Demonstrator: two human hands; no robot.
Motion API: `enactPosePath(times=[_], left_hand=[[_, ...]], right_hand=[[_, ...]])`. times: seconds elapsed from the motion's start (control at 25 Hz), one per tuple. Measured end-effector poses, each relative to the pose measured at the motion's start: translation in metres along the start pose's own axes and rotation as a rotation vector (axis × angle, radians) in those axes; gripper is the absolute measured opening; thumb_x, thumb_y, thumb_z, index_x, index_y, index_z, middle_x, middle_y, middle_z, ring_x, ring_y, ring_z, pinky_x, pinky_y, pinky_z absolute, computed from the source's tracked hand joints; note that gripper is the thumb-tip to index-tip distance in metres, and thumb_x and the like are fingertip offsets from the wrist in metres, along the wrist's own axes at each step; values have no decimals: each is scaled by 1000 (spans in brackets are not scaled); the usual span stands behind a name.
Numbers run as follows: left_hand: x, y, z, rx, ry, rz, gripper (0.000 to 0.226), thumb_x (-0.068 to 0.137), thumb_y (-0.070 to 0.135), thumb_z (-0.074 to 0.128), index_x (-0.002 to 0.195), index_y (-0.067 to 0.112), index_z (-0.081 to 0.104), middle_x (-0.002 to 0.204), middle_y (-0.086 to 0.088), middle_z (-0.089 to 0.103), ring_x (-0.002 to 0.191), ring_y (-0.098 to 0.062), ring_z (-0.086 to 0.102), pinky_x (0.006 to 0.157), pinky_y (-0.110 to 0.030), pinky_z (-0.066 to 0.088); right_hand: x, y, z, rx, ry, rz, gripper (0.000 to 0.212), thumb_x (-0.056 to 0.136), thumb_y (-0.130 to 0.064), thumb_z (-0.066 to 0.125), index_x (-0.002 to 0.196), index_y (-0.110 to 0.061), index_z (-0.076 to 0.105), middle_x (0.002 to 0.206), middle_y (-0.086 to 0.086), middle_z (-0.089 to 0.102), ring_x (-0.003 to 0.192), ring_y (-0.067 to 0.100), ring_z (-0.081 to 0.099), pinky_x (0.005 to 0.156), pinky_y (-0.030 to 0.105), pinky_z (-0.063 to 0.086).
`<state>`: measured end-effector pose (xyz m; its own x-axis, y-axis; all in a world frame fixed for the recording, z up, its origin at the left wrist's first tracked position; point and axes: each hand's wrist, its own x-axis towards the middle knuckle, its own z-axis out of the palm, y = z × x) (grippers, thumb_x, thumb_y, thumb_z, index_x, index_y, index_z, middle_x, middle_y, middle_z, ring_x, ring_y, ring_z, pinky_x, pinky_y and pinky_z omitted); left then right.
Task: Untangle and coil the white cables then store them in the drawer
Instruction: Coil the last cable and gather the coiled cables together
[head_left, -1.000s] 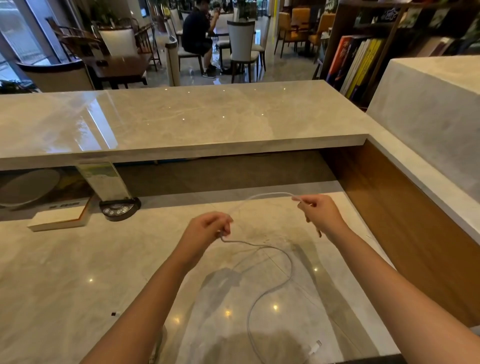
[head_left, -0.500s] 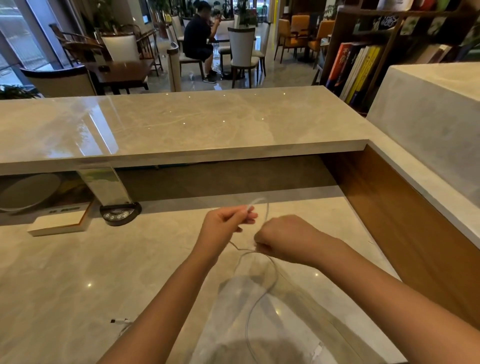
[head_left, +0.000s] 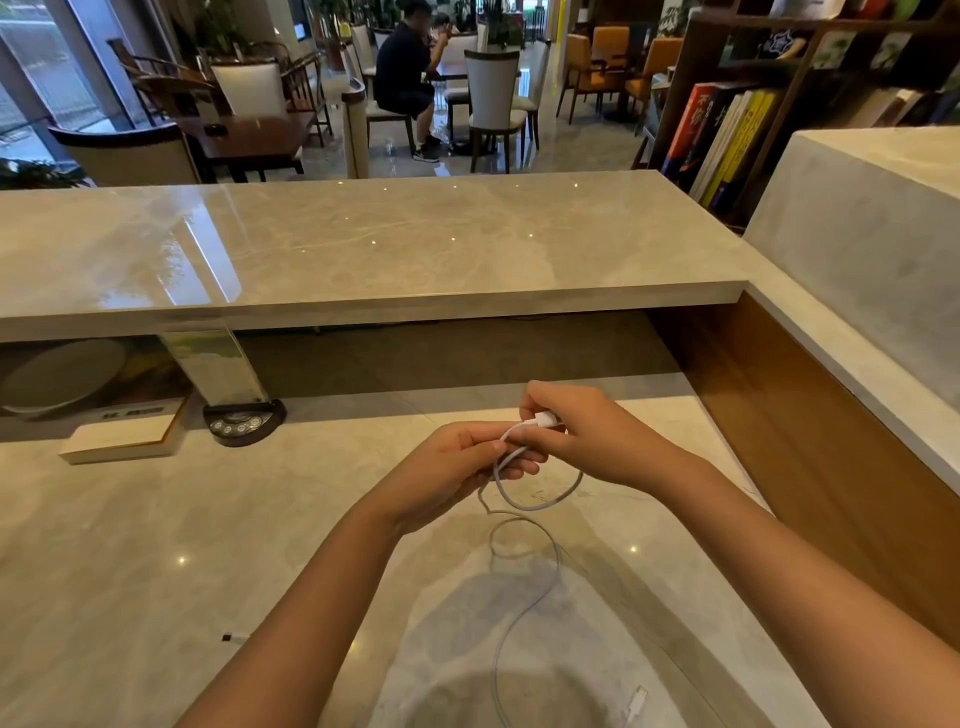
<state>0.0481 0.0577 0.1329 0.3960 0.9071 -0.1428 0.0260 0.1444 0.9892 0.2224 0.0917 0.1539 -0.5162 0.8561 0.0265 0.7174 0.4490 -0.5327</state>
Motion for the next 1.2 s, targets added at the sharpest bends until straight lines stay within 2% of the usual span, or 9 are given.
enactPosePath(times=[0.12, 0.2, 0.32, 0.48, 0.56, 0.68, 0.76, 1.0, 1.2], left_hand=[[2, 1, -1, 14, 41, -1, 31, 96, 8, 41, 118, 20, 60, 86, 0, 75, 82, -12, 69, 77, -19, 54], [4, 0, -2, -26, 90, -8, 34, 95, 4, 43, 125, 17, 54, 85, -4, 75, 79, -13, 69, 77, -21, 55], [4, 1, -6, -81, 140, -14, 37, 94, 3, 44, 128, 18, 50, 86, -6, 75, 77, -14, 70, 75, -21, 56], [2, 3, -7, -38, 93, -34, 35, 94, 4, 44, 124, 21, 52, 86, -5, 75, 77, -13, 69, 75, -21, 55], [0, 2, -8, 53, 76, -32, 33, 95, 6, 44, 122, 19, 57, 80, 0, 74, 73, -10, 67, 73, -20, 54], [-4, 1, -14, 221, 76, 11, 29, 95, 10, 45, 105, 22, 69, 67, 5, 67, 63, -6, 58, 68, -19, 51], [-7, 1, -17, 318, 110, 49, 26, 94, 13, 48, 95, 23, 72, 63, 8, 64, 60, -4, 55, 65, -17, 49], [-7, -2, -17, 437, 206, 69, 23, 94, 15, 50, 89, 19, 72, 66, 5, 66, 60, -3, 58, 64, -14, 51], [-8, -8, -10, 352, 204, 3, 25, 95, 18, 48, 89, 20, 71, 62, 7, 69, 58, -2, 61, 58, -16, 51]], right_hand=[[-1, 9, 9, 100, 37, 2, 19, 93, -36, 48, 111, -27, 49, 99, -9, 52, 88, 9, 52, 72, 23, 45], [-4, 15, 14, 2, 277, -119, 23, 90, -30, 57, 111, -24, 56, 109, -4, 53, 99, 7, 48, 77, 21, 44], [-10, 27, 16, -258, 357, -317, 23, 84, -37, 58, 98, -20, 66, 104, -1, 64, 100, 14, 53, 79, 29, 44], [-15, 24, 21, -187, 378, -255, 20, 80, -23, 66, 98, -15, 68, 91, 1, 70, 85, 18, 63, 75, 30, 48], [-14, 17, 19, -47, 343, -221, 13, 83, -22, 64, 91, -14, 70, 82, -4, 68, 77, 9, 60, 71, 19, 44], [-14, 10, 11, 275, 167, 5, 7, 85, -17, 64, 84, -17, 71, 74, -14, 64, 71, -1, 59, 65, 7, 45], [-14, 7, 11, 472, 92, 95, 7, 85, -16, 65, 84, -18, 71, 72, -9, 67, 68, -2, 61, 63, 10, 49], [-17, -4, 17, 982, 137, 194, 22, 87, 0, 53, 97, -16, 65, 74, 3, 72, 75, 16, 69, 75, 26, 57], [-17, -5, 25, 533, 271, 93, 9, 84, -11, 65, 92, -17, 67, 74, -3, 69, 63, 9, 65, 64, 21, 54]])
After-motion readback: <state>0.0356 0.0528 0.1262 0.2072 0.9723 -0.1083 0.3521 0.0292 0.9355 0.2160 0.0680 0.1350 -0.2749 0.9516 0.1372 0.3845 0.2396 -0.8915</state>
